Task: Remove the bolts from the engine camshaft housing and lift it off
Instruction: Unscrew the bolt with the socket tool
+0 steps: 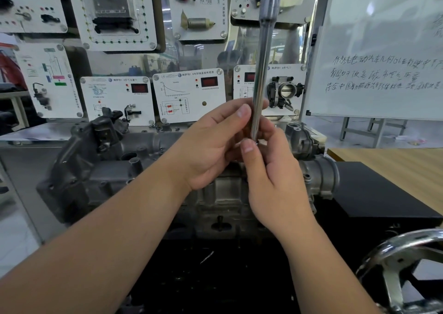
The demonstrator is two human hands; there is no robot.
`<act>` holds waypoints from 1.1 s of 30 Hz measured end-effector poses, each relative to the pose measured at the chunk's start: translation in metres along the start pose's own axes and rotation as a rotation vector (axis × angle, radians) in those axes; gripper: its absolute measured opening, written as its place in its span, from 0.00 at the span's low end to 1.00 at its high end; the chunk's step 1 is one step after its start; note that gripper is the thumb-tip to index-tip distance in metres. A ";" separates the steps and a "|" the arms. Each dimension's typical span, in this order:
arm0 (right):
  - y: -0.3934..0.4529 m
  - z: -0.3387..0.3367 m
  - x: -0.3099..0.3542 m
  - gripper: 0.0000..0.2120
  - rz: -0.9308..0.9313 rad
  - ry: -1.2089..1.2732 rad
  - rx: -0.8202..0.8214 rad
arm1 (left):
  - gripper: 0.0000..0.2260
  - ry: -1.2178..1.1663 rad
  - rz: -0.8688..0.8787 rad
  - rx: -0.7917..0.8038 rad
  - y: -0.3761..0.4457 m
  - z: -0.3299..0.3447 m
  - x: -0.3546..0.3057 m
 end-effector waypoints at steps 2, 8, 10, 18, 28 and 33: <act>0.000 0.001 0.001 0.17 0.005 0.031 0.011 | 0.13 0.013 -0.018 0.006 -0.001 0.002 0.001; 0.002 -0.003 0.001 0.20 0.012 0.070 0.008 | 0.15 -0.013 -0.012 0.009 -0.001 0.005 -0.001; 0.003 -0.003 0.002 0.19 0.003 0.079 0.013 | 0.15 -0.002 -0.006 0.020 -0.001 0.006 -0.002; 0.000 0.002 -0.002 0.22 0.004 0.039 0.004 | 0.11 -0.031 -0.011 -0.047 -0.001 0.000 -0.003; -0.004 -0.006 0.000 0.09 -0.054 0.023 -0.118 | 0.11 -0.007 0.023 -0.077 -0.001 -0.003 -0.004; -0.001 -0.001 0.002 0.13 -0.044 -0.020 -0.023 | 0.05 -0.039 0.051 -0.096 0.000 -0.007 -0.005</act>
Point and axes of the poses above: each hand's wrist, its own y-axis towards the middle knuckle, its own z-axis out of the palm, x = y × z, the point moved 10 cm from there along y, towards the middle knuckle, and after that the axes turned 9 degrees about y, right-handed, at the moved point
